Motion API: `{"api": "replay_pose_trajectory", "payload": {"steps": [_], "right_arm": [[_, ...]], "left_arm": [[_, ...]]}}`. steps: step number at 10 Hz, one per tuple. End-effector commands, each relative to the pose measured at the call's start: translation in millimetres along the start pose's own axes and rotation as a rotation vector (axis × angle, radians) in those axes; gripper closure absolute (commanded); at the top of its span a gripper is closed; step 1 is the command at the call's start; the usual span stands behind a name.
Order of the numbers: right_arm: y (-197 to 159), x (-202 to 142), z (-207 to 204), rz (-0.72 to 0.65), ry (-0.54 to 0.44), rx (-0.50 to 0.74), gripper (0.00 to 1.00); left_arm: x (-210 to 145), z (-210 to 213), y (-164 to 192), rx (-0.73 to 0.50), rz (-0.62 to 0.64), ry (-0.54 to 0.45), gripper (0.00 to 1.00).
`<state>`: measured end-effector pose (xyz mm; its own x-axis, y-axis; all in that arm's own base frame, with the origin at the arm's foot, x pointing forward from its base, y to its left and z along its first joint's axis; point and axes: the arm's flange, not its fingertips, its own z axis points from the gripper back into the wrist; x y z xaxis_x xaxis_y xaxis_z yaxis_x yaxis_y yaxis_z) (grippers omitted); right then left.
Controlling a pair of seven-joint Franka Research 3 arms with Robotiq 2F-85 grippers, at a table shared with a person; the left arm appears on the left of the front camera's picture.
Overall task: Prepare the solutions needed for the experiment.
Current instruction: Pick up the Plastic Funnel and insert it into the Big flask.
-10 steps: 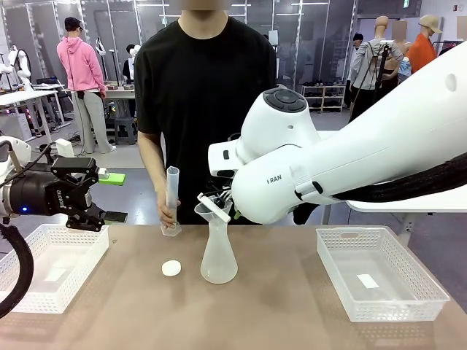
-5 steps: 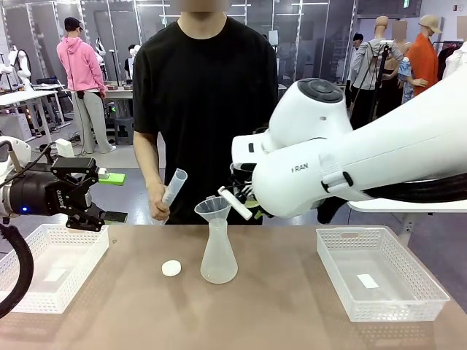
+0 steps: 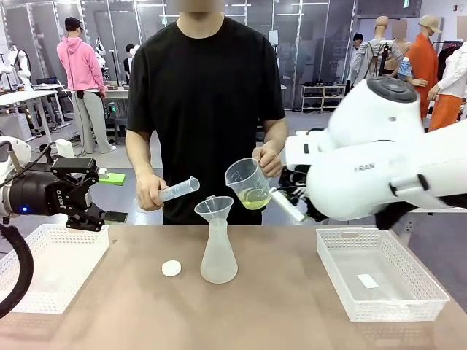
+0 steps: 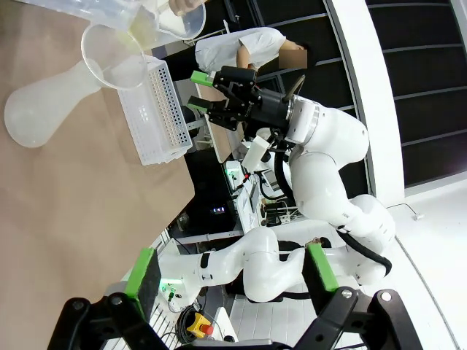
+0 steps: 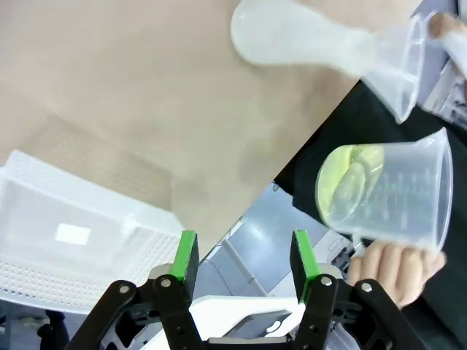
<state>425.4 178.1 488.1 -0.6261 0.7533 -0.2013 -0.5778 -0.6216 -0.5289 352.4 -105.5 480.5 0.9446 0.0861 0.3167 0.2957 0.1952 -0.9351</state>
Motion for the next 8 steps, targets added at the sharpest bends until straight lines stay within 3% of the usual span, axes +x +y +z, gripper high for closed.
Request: {"api": "replay_pose_trajectory", "payload": {"steps": [1,8], "right_arm": [[19.8,-13.7,9.4,-0.017,-0.035,0.008,0.36],[103.6,-51.9,24.3,-0.161,0.016,0.132,0.36]], "left_arm": [[0.3,-1.9,-2.3,-0.020,0.001,-0.007,0.00],[0.3,-1.9,-2.3,-0.020,0.001,-0.007,0.00]]}}
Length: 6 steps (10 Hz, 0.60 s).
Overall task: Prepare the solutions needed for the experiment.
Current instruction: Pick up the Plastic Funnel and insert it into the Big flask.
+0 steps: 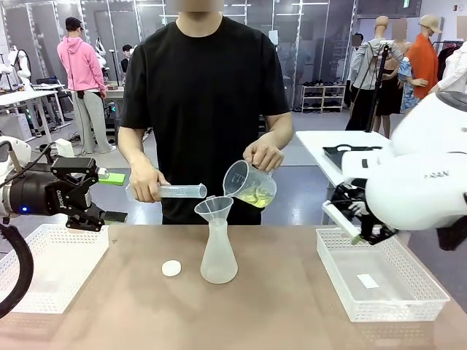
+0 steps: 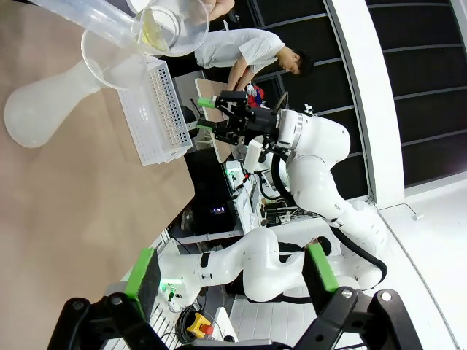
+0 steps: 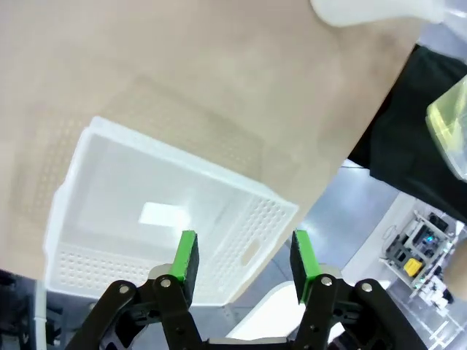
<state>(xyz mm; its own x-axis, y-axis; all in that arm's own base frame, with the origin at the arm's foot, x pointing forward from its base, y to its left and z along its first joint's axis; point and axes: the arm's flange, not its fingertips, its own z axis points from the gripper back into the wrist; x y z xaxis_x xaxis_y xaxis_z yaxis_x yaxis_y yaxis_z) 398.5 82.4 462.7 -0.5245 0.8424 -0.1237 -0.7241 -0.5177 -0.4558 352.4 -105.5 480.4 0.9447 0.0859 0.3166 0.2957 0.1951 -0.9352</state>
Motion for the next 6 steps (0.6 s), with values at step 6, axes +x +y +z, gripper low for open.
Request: {"api": "replay_pose_trajectory", "payload": {"steps": [6], "right_arm": [[63.8,-40.1,12.8,-0.146,0.061,0.125,0.36]], "left_arm": [[0.4,-1.9,-2.3,-0.020,0.001,-0.007,0.00]]}}
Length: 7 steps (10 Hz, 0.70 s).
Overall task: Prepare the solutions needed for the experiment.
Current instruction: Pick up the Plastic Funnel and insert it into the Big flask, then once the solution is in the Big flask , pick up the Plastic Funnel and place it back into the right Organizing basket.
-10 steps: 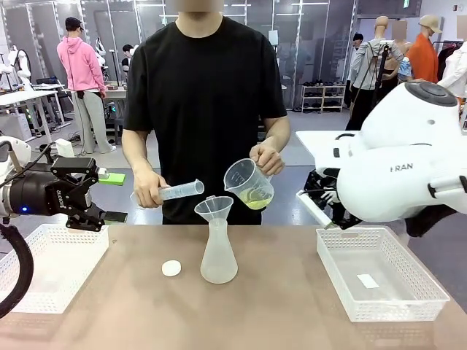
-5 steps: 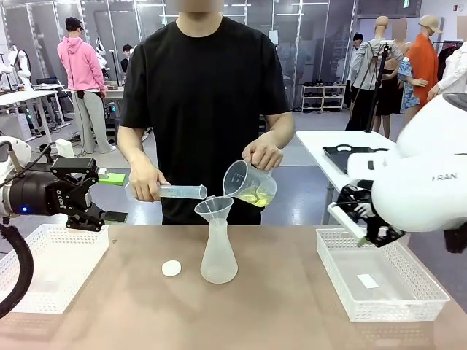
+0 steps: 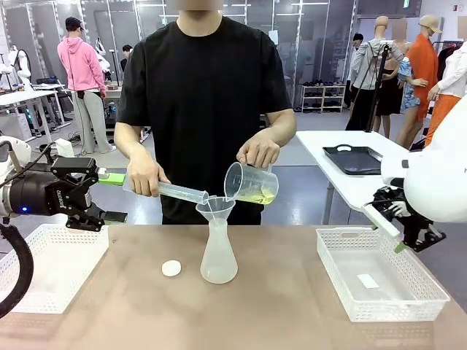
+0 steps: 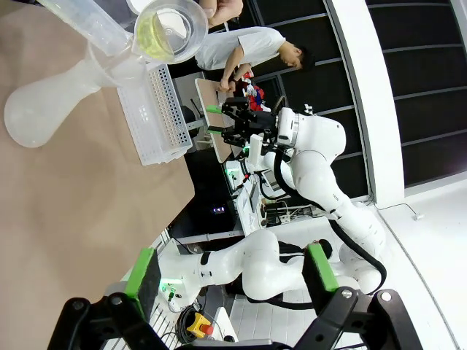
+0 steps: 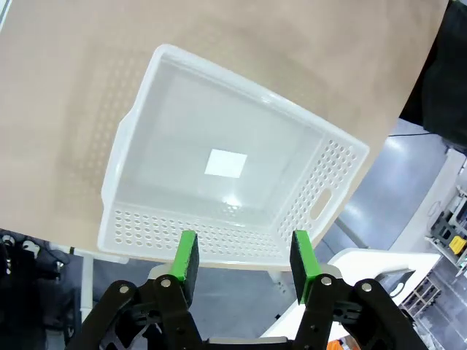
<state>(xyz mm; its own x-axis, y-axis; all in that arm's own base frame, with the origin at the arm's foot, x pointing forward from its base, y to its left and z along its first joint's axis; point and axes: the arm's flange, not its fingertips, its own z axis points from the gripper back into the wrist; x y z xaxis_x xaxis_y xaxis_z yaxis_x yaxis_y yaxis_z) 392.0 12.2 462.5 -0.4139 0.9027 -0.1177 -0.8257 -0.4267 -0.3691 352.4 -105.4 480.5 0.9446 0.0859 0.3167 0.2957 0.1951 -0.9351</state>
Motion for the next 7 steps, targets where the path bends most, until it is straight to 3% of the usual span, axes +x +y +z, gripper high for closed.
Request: {"api": "replay_pose_trajectory", "payload": {"steps": [1,7], "right_arm": [[-3.9,5.1,0.5,0.016,0.000,-0.014,0.36],[-3.9,5.1,0.5,0.016,0.000,-0.014,0.36]], "left_arm": [[0.3,-1.9,-2.3,-0.020,0.001,-0.007,0.00],[0.3,-1.9,-2.3,-0.020,0.001,-0.007,0.00]]}}
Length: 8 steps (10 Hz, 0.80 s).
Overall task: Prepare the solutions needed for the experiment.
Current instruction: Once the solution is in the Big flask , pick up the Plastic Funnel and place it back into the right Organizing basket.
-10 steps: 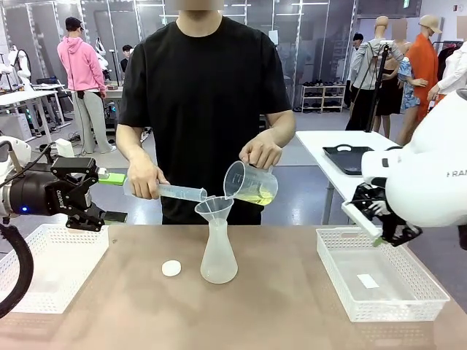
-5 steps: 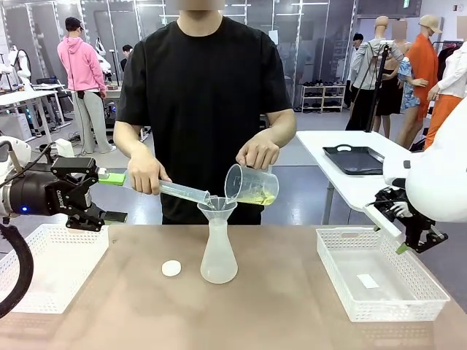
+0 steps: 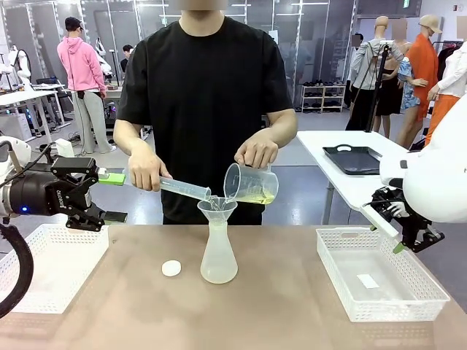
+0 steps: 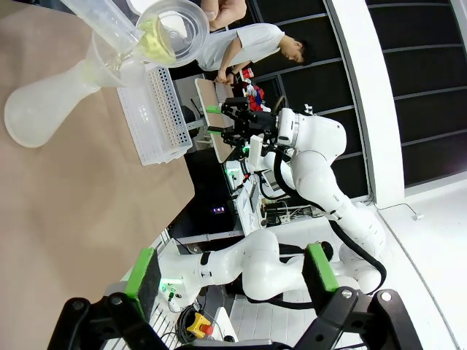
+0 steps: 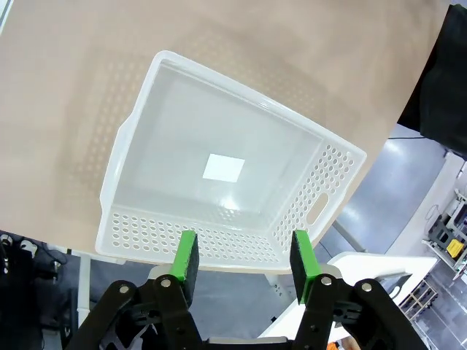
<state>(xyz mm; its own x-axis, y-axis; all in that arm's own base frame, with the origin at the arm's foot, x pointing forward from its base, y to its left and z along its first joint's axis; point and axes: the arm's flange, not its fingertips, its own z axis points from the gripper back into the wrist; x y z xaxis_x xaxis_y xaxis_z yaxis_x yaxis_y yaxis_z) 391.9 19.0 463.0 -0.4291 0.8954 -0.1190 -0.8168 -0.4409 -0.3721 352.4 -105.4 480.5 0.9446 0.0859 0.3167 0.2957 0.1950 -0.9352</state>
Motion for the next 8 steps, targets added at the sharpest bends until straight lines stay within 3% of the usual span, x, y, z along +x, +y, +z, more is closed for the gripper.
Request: {"api": "replay_pose_trajectory", "payload": {"steps": [1,8], "right_arm": [[-0.8,-1.0,0.4,-0.001,0.005,-0.009,0.36],[-0.8,-1.0,0.4,-0.001,0.005,-0.009,0.36]], "left_arm": [[0.3,-1.9,-2.3,-0.020,0.001,-0.007,0.00],[0.3,-1.9,-2.3,-0.020,0.001,-0.007,0.00]]}}
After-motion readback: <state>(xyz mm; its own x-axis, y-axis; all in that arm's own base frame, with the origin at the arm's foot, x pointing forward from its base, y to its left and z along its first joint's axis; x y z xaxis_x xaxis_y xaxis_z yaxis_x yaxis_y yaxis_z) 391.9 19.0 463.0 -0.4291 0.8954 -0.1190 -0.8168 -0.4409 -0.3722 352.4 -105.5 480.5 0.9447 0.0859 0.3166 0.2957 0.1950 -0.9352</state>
